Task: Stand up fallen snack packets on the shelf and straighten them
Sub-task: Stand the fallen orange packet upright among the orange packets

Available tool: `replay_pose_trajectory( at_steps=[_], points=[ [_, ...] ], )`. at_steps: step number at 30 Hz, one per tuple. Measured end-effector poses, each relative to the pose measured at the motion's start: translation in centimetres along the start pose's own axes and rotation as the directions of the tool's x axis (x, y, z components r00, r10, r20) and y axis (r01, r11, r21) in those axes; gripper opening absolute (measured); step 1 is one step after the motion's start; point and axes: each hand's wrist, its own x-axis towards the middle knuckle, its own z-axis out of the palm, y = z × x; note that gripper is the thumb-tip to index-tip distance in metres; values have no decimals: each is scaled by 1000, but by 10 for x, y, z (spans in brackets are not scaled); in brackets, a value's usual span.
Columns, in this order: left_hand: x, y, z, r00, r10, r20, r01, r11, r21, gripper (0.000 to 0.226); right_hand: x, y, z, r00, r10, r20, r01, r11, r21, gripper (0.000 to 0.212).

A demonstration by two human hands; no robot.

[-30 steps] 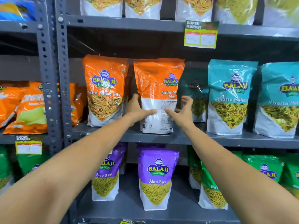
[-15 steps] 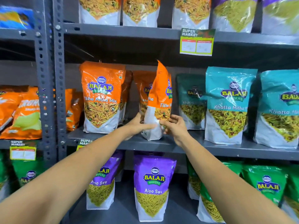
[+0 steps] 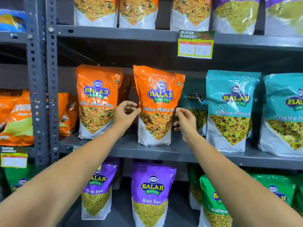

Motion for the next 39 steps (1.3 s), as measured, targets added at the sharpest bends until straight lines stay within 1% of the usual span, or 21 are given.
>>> replay_pose_trajectory(
  at_steps=[1,3,5,9,13,17,19,23,25,27,28,30,32,35,37,39],
  points=[
    [0,2,3,996,58,-71,-55,998,39,14,6,-2,0,1000,19,-16,-19,1000,-17,21],
    [-3,7,11,986,120,-116,-108,989,105,15,13,-5,1,998,57,0,-57,998,-33,25],
    [-5,7,16,984,123,-127,-109,988,114,14,16,-7,2,997,70,27,-69,997,-26,24],
    [-3,3,16,983,122,-134,-101,984,149,12,18,-9,3,997,82,11,-82,997,7,22],
    [-3,2,14,979,166,-116,-128,952,278,15,24,-9,4,994,110,27,-110,994,4,21],
    [-4,1,14,972,215,-96,-162,907,388,17,25,-13,6,988,144,51,-141,989,-49,12],
    [-3,3,16,976,190,-108,-131,903,408,16,26,-12,9,987,143,79,-137,988,-75,13],
    [1,1,13,982,133,-132,-68,910,410,16,28,-11,5,989,77,129,-58,988,-143,19],
    [6,-1,4,982,103,-156,-29,908,419,16,32,-12,-2,992,18,125,6,982,-188,21],
    [9,-3,-1,984,68,-162,9,902,431,17,35,-12,-6,986,-51,158,94,955,-280,22],
    [11,-3,-1,985,39,-167,36,904,425,18,36,-12,-6,982,-65,178,117,947,-299,22],
    [9,-4,1,987,-37,-154,90,931,355,20,36,-12,-4,978,-42,204,95,962,-256,21],
    [2,-4,4,990,-110,-93,130,960,248,27,37,-15,-5,980,-11,199,49,981,-190,16],
    [-24,-3,14,961,-270,55,257,951,175,59,45,-28,-8,991,7,137,-2,1000,-30,8],
    [-42,-5,24,947,-290,138,262,946,190,81,50,-42,-4,991,5,131,-9,1000,27,11],
    [-49,-12,31,946,-284,157,246,943,224,96,53,-55,6,988,-21,151,19,1000,11,16]
  ],
)
